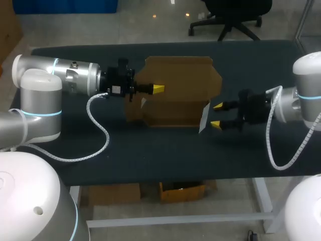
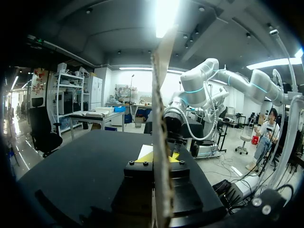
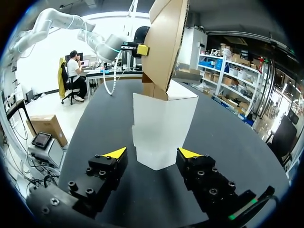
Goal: Assemble the packaging by folding the flat box into shape, placing the metal phone stand inside, and closing the box properly
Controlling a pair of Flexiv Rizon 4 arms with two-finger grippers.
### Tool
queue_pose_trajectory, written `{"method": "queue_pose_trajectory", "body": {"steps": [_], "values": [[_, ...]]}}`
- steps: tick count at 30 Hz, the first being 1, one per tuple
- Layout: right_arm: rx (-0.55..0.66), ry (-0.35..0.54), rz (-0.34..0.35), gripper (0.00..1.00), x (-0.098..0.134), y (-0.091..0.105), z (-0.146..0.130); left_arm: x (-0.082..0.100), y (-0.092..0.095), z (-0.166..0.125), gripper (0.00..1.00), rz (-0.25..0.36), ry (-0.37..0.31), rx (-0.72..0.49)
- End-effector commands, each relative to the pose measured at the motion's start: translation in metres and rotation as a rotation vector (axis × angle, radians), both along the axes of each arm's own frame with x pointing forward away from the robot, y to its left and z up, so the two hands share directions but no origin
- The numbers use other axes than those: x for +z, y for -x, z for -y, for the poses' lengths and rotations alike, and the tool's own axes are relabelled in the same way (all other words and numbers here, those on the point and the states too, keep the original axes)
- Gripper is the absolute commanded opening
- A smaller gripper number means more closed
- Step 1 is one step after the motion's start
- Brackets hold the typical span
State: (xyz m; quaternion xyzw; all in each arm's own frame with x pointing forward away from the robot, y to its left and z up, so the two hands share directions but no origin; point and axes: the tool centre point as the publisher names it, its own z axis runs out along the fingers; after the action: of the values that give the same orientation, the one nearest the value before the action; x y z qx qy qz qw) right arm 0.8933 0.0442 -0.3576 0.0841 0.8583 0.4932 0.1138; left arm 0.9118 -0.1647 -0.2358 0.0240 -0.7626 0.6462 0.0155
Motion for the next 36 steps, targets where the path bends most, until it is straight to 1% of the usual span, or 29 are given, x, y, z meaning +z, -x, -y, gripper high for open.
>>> {"method": "queue_pose_trajectory", "body": {"steps": [1, 9, 20, 30, 36], "values": [[-0.012, -0.01, 0.006, 0.62, -0.003, -0.001, -0.002, -0.003, 0.0, -0.001, 0.0, 0.0, 0.001, -0.001], [-0.055, -0.002, 0.002, 0.62, -0.006, -0.004, -0.007, -0.003, 0.0, -0.001, 0.0, 0.0, 0.001, -0.001], [-0.072, -0.004, 0.005, 0.59, -0.005, -0.014, -0.013, -0.003, 0.0, -0.001, 0.0, 0.0, 0.001, -0.001], [-0.095, -0.004, 0.002, 0.6, -0.007, -0.015, -0.017, -0.003, 0.0, -0.001, 0.0, 0.0, 0.001, -0.001], [-0.104, -0.005, 0.001, 0.58, -0.011, -0.015, -0.02, -0.003, 0.0, -0.001, 0.0, 0.0, 0.001, -0.001]]}}
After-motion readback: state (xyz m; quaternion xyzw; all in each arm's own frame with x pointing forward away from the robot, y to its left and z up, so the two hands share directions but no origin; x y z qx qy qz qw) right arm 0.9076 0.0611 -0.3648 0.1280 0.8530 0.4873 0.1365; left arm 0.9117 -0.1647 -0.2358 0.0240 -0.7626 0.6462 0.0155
